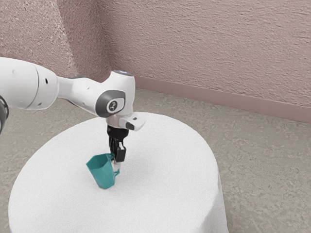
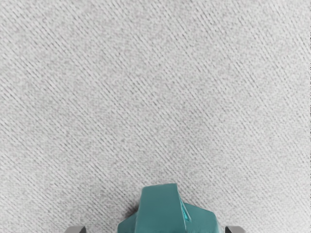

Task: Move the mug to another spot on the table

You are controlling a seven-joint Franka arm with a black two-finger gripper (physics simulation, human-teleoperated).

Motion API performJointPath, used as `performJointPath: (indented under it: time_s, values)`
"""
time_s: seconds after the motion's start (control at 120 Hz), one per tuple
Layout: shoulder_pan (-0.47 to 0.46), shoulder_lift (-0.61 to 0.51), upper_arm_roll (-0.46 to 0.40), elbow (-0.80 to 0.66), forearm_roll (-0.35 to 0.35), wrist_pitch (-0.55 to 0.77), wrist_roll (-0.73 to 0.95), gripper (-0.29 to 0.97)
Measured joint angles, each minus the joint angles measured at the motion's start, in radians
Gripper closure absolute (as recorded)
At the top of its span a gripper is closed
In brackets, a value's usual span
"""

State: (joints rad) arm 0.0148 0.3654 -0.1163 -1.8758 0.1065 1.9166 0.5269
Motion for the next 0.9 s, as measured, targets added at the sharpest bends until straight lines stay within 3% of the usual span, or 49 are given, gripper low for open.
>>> performJointPath:
  time_s: [0.133,0.308,0.675,0.9]
  values:
    - [0.0,-0.007,-0.002,0.003,-0.004,0.002,-0.003,0.19]
    - [0.002,-0.063,-0.008,0.007,-0.007,0.004,-0.007,0.08]
    - [-0.009,-0.334,-0.05,0.003,-0.002,0.003,-0.01,0.01]
    - [-0.014,-0.35,-0.077,0.09,0.037,-0.011,-0.011,0.01]
